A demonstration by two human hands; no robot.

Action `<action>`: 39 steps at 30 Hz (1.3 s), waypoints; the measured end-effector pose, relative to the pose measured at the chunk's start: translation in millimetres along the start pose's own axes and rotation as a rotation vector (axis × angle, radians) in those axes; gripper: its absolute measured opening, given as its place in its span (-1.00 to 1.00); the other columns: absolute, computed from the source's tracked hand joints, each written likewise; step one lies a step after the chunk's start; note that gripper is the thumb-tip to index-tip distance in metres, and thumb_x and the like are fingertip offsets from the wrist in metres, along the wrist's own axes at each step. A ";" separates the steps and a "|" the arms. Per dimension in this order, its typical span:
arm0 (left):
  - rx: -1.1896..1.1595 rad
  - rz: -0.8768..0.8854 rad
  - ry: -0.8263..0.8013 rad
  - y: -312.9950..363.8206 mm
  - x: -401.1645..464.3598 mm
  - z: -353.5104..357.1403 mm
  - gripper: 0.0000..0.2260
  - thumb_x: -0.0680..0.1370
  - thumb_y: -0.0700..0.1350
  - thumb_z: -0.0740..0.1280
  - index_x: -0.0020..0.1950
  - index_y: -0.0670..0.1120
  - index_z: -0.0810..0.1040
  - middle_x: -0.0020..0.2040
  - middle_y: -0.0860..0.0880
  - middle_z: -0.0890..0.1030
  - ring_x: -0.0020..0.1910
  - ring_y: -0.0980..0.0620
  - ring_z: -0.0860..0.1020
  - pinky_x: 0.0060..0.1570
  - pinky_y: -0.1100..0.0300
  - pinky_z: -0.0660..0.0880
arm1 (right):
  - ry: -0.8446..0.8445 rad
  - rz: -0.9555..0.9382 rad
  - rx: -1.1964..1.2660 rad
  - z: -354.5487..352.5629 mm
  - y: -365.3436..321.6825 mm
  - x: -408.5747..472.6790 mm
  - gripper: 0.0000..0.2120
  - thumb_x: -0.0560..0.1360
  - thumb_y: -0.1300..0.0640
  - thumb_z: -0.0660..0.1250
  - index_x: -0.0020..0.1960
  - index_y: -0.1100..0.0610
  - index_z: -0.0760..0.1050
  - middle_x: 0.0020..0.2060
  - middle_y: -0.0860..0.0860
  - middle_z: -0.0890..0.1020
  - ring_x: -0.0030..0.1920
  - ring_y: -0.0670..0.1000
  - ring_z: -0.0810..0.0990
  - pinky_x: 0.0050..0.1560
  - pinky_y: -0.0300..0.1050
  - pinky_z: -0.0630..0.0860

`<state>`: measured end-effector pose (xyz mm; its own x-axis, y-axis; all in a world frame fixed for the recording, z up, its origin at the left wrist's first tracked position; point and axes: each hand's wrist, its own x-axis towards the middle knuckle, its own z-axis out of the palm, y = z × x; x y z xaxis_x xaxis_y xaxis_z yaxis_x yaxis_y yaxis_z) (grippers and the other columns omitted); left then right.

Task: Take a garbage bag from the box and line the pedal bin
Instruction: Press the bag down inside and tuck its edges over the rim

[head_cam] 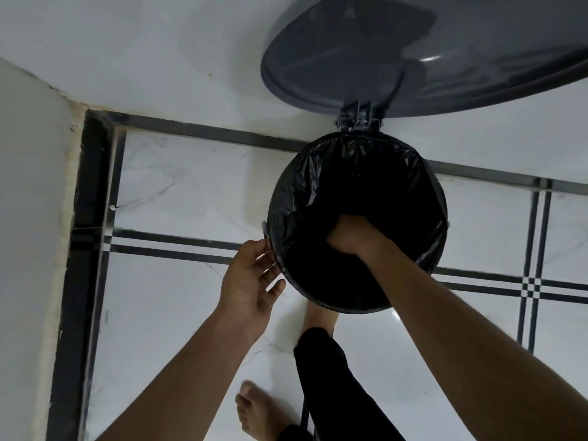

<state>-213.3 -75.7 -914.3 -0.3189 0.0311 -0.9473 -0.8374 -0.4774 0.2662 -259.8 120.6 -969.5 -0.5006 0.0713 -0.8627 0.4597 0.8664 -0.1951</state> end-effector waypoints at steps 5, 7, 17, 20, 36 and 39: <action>-0.039 -0.026 -0.014 0.6 -9.5 3.9 -0.91 0.53 -0.08 0.34 -0.14 -0.04 0.59 -0.04 -0.06 0.61 -0.05 -0.05 0.58 0.02 0.09 0.53 | 0.647 -0.127 0.302 -35.5 16.1 -110.5 -0.83 0.52 0.10 0.34 0.00 -0.04 0.71 -0.13 -0.12 0.73 -0.10 -0.07 0.69 0.00 -0.20 0.60; -0.045 -0.034 -0.020 1.0 -11.2 6.3 -0.93 0.51 -0.07 0.34 -0.12 -0.04 0.58 -0.02 -0.07 0.60 -0.03 -0.05 0.57 0.06 0.09 0.54 | 0.946 -0.084 0.311 -31.9 38.1 -132.4 -0.88 0.50 0.12 0.36 -0.04 -0.02 0.67 -0.14 -0.10 0.67 -0.17 -0.03 0.65 -0.14 -0.19 0.57; -0.140 -0.043 -0.005 -1.3 -13.7 16.2 -0.91 0.55 -0.09 0.32 -0.08 -0.07 0.59 -0.16 -0.01 0.65 -0.09 -0.01 0.63 0.09 0.09 0.58 | 0.639 0.288 1.154 -14.6 113.1 -113.8 -0.87 0.57 0.12 0.35 -0.05 0.13 0.65 -0.16 -0.02 0.74 -0.10 0.01 0.72 0.06 0.02 0.68; -0.149 -0.014 -0.021 -2.8 -16.4 21.7 -0.86 0.52 -0.14 0.31 -0.24 -0.06 0.54 -0.18 0.00 0.62 -0.15 0.02 0.60 0.08 0.14 0.56 | 0.378 0.226 1.541 -17.8 121.5 -110.4 -0.86 0.61 0.27 0.26 -0.04 0.20 0.60 -0.12 0.07 0.67 -0.05 0.04 0.65 -0.05 -0.08 0.68; -0.140 -0.100 0.053 -2.2 -19.1 19.5 -0.68 0.62 0.08 0.27 0.11 -0.16 0.56 0.18 -0.13 0.62 0.15 -0.11 0.62 0.19 0.02 0.56 | 0.350 0.316 1.602 -21.2 114.2 -110.7 -0.76 0.62 -0.01 0.32 0.09 0.12 0.67 -0.03 0.01 0.74 0.03 0.05 0.68 0.18 0.10 0.60; 0.033 -0.024 0.096 4.6 -21.4 21.9 -0.72 0.61 0.08 0.27 0.06 -0.12 0.59 -0.03 -0.04 0.63 -0.02 -0.02 0.59 0.06 0.07 0.51 | 0.801 0.235 1.071 -33.2 103.8 -109.7 -0.83 0.54 -0.06 0.37 -0.04 0.01 0.67 -0.12 -0.14 0.70 -0.07 -0.17 0.65 0.14 -0.15 0.57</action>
<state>-220.0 -59.3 -888.9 -0.2559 -0.0428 -0.9657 -0.8589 -0.4484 0.2475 -181.5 219.1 -879.6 -0.4487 0.7465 -0.4914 0.7492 0.0143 -0.6622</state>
